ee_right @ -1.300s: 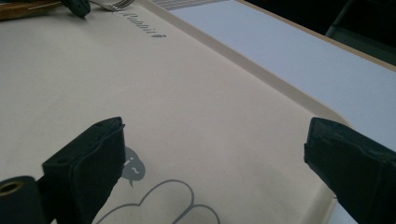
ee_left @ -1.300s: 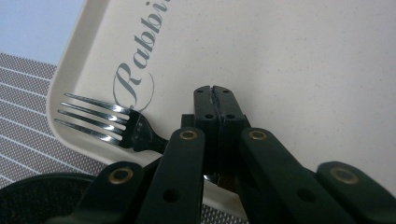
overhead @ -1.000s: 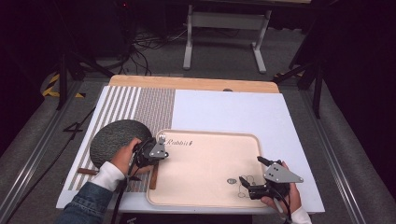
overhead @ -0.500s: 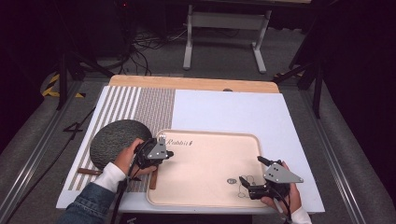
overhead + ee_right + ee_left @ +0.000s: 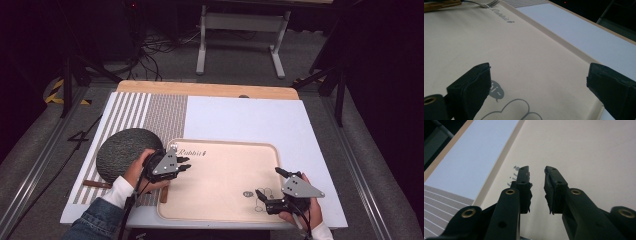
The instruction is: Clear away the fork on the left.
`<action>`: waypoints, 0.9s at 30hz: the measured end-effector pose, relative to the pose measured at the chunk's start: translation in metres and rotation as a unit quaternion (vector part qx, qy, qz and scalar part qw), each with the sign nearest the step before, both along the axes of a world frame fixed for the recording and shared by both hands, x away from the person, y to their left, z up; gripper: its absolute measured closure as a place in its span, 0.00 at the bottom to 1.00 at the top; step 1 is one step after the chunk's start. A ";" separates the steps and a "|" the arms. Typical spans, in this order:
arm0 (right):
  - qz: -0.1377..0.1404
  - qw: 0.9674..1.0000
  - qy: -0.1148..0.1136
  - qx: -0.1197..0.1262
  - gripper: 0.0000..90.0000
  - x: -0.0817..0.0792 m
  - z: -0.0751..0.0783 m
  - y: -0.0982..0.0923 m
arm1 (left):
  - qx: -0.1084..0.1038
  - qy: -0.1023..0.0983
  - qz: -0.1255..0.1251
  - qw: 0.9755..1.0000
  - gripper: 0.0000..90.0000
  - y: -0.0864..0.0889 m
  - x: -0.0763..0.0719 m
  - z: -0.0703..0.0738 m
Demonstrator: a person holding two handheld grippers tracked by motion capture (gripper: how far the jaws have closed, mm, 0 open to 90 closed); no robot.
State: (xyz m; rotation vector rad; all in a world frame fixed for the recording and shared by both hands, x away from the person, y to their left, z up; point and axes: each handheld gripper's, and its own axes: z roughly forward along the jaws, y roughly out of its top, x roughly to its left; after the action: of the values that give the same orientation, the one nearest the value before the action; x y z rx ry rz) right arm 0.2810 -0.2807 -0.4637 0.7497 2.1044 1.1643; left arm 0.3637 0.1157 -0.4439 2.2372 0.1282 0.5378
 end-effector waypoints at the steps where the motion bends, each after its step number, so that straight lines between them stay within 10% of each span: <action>1: 0.000 1.000 0.000 0.001 0.07 0.000 0.000 0.000 | -0.001 -0.002 -0.001 1.000 0.82 0.000 -0.001 0.000; 27: 0.000 1.000 -0.006 0.000 0.07 -0.002 0.001 0.001 | -0.048 -0.012 0.010 0.999 0.11 -0.020 -0.020 -0.010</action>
State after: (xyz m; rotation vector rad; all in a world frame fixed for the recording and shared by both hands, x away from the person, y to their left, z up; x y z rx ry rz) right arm 0.2793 -0.2794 -0.4623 0.7416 2.0944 1.1661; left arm 0.3437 0.0954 -0.4542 2.1368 0.1605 0.5573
